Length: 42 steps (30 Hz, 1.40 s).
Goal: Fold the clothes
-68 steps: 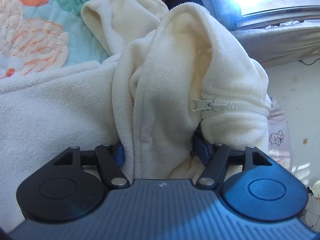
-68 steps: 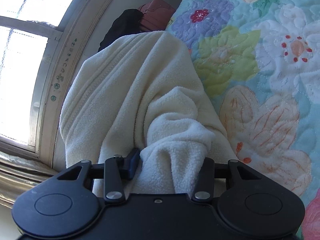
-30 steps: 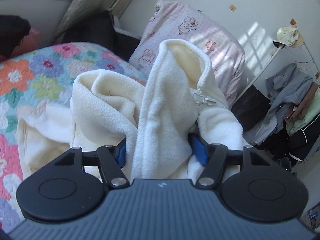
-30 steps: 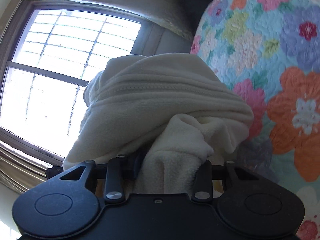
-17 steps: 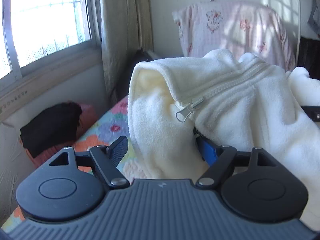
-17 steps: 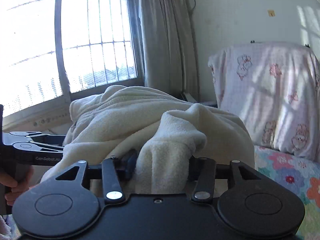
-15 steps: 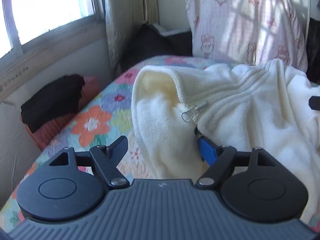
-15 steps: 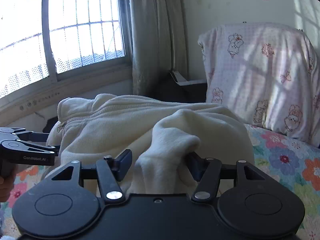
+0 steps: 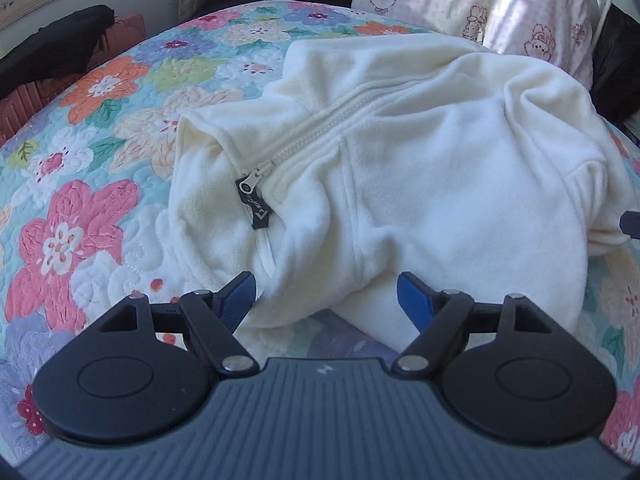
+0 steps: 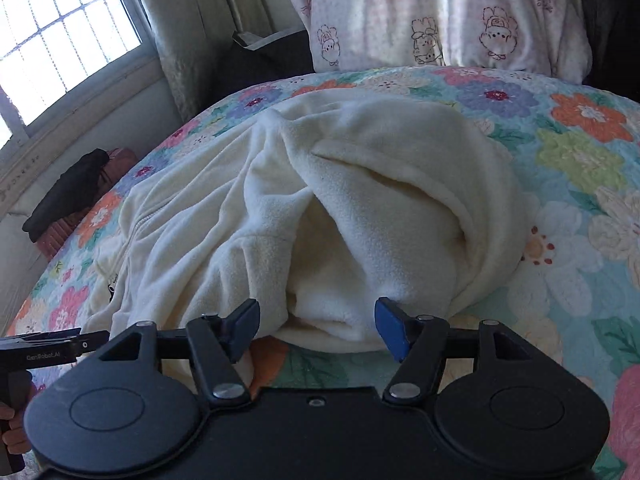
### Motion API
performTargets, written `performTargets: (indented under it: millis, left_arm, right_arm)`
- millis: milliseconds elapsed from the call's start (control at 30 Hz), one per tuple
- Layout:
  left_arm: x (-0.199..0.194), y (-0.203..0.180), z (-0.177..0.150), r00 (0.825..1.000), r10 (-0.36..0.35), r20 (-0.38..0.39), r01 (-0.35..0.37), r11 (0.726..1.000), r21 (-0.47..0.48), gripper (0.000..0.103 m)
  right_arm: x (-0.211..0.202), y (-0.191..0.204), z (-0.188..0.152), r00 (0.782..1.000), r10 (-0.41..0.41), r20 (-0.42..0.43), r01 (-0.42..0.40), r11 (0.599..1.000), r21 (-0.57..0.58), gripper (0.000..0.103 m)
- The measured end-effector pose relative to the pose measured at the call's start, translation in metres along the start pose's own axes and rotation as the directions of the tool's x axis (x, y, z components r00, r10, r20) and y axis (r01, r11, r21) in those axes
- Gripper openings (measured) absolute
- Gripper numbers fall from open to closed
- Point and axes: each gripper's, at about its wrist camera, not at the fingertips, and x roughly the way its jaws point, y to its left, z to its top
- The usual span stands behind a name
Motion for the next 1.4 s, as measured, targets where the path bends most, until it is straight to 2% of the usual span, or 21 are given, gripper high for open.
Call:
performTargets:
  millis: [100,400,467,533,600,633,700,733,867,933,1067,1133,1200,1267,1400]
  left_arm:
    - [0.001,-0.012,-0.003,1.0,0.019,-0.004,-0.019,0.998,0.06,0.081]
    - [0.01,-0.005,-0.005,0.999,0.012,-0.046,-0.01,0.999,0.037,0.081]
    - [0.01,-0.006,-0.004,0.999,0.014,-0.05,-0.011,0.999,0.048,0.081]
    - [0.01,-0.006,-0.004,0.998,0.014,-0.057,-0.011,0.998,0.058,0.081]
    - [0.01,-0.007,-0.003,0.998,0.016,-0.06,-0.012,0.998,0.065,0.081]
    - [0.009,-0.006,-0.003,0.998,0.017,-0.057,-0.013,0.998,0.06,0.081]
    - [0.005,-0.003,-0.003,0.999,0.01,-0.042,-0.009,0.999,0.032,0.081]
    - [0.004,-0.002,-0.003,0.999,-0.004,-0.039,0.004,1.0,0.019,0.081]
    - [0.001,0.006,-0.001,0.999,-0.037,-0.03,0.037,0.999,-0.024,0.081]
    - [0.002,0.009,0.0,0.998,-0.049,-0.034,0.048,0.998,-0.038,0.081]
    - [0.0,0.015,0.0,0.997,-0.07,-0.02,0.069,0.996,-0.063,0.081]
    - [-0.003,0.022,0.003,0.995,-0.096,0.011,0.097,0.991,-0.095,0.081]
    - [-0.006,0.029,0.006,0.992,-0.121,0.037,0.124,0.985,-0.116,0.081]
    - [-0.01,0.034,0.008,0.989,-0.135,0.067,0.142,0.982,-0.126,0.081]
    - [-0.019,0.034,0.008,0.974,-0.192,0.117,0.205,0.973,-0.109,0.081]
  right_arm:
    - [0.005,0.008,-0.011,0.998,0.061,-0.007,-0.061,0.998,-0.017,0.073]
    - [0.03,0.06,-0.049,0.977,0.161,-0.136,-0.187,0.961,-0.204,0.074]
    - [0.036,0.074,-0.058,0.979,0.131,-0.156,-0.168,0.952,-0.256,0.077]
    - [0.046,0.082,-0.062,0.983,0.045,-0.177,-0.093,0.958,-0.271,0.082]
    - [0.055,0.082,-0.065,0.979,-0.03,-0.201,-0.016,0.975,-0.224,0.082]
    - [0.056,0.079,-0.066,0.979,-0.023,-0.202,-0.016,0.982,-0.187,0.082]
    - [0.053,0.076,-0.068,0.984,0.004,-0.177,-0.031,0.988,-0.151,0.082]
    - [0.051,0.076,-0.069,0.988,-0.008,-0.153,-0.016,0.988,-0.155,0.082]
    - [0.044,0.079,-0.07,0.993,-0.11,-0.045,0.102,0.982,-0.157,0.082]
    - [0.048,0.076,-0.069,0.993,-0.107,-0.046,0.1,0.987,-0.126,0.082]
    - [0.059,0.074,-0.072,0.998,-0.038,-0.058,0.032,0.994,-0.103,0.082]
    - [0.064,0.075,-0.075,1.0,-0.014,-0.022,0.01,0.991,-0.136,0.076]
    - [0.068,0.08,-0.072,1.0,0.014,-0.005,-0.015,0.976,-0.216,0.041]
    - [0.065,0.085,-0.062,1.0,-0.02,0.022,0.025,0.96,-0.28,0.024]
    - [0.031,0.083,-0.038,0.986,-0.081,0.144,0.117,0.957,-0.267,0.012]
